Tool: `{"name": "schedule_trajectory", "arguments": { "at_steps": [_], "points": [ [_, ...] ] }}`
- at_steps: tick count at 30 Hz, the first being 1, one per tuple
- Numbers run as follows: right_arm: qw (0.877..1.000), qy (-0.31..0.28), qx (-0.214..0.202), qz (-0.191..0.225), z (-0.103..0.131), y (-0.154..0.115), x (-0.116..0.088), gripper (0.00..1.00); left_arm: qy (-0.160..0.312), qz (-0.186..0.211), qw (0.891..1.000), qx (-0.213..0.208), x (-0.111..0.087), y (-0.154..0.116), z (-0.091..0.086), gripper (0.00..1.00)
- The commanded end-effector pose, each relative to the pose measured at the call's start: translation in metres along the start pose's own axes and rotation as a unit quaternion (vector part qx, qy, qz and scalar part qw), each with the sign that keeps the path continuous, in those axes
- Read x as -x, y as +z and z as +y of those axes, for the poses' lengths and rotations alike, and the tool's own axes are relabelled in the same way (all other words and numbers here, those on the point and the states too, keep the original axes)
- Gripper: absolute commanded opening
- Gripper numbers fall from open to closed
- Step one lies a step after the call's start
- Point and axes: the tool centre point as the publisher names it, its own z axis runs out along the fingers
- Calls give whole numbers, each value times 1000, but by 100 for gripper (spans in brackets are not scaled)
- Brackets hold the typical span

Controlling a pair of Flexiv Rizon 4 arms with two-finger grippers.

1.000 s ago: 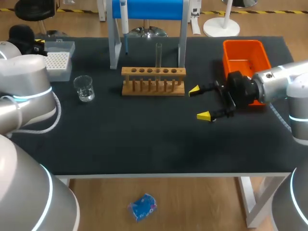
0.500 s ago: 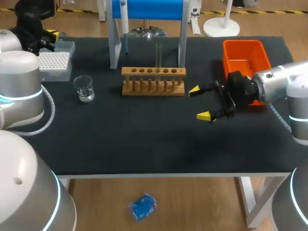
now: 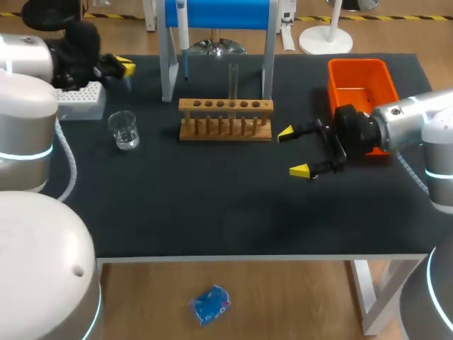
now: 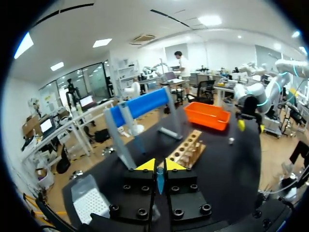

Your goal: Invert the test tube, pick up the pipette, mount the tip to pipette, aspirate from beaker and dispense into the tube, eject the tip, return the pipette, and cap with the stopper.

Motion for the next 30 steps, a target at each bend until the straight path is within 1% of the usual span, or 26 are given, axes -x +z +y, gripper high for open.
{"name": "schedule_trajectory", "arguments": {
  "at_steps": [1, 2, 3, 5, 6, 8, 9, 10, 12, 14, 15, 17, 30],
  "points": [
    [1000, -1, 0, -1, 0, 0, -1, 100, 9, 4, 1000, 23, -35, 15, -4, 0],
    [1000, -1, 0, -1, 0, 0, -1, 100, 1, 2, 1000, 19, -44, 21, -4, 0],
    [1000, -1, 0, -1, 0, 0, -1, 100, 14, 11, 1000, 23, -54, 28, -2, 0],
    [1000, -1, 0, -1, 0, 0, -1, 100, 13, 15, 1000, 19, -72, 39, 0, 0],
    [1000, -1, 0, -1, 0, 0, -1, 100, 4, 28, 999, 15, -79, 44, 0, 0],
    [1000, -1, 0, -1, 0, 0, -1, 100, 15, 21, 1000, 8, -90, 54, 1, 0],
    [1000, -1, 0, -1, 0, 0, -1, 100, 7, 25, 1000, 3, -95, 58, 0, 0],
    [1000, -1, 0, -1, 0, 0, -1, 100, 14, 22, 1000, -1, -101, 62, 1, 0],
    [1000, -1, 0, -1, 0, 0, -1, 100, 6, 24, 1000, -10, -109, 70, 0, 0],
    [1000, -1, 0, -1, 0, 0, -1, 100, 11, 24, 999, -21, -116, 77, -2, 0],
    [1000, -1, 0, -1, 0, 0, -1, 100, -1, 24, 999, -28, -119, 79, -5, 0],
    [1000, -1, 0, -1, 0, 0, -1, 100, 5, 22, 999, -34, -123, 84, -6, 0],
    [1000, -1, 0, -1, 0, 0, -1, 100, 5, 22, 999, -34, -123, 84, -6, 0]
  ]
}}
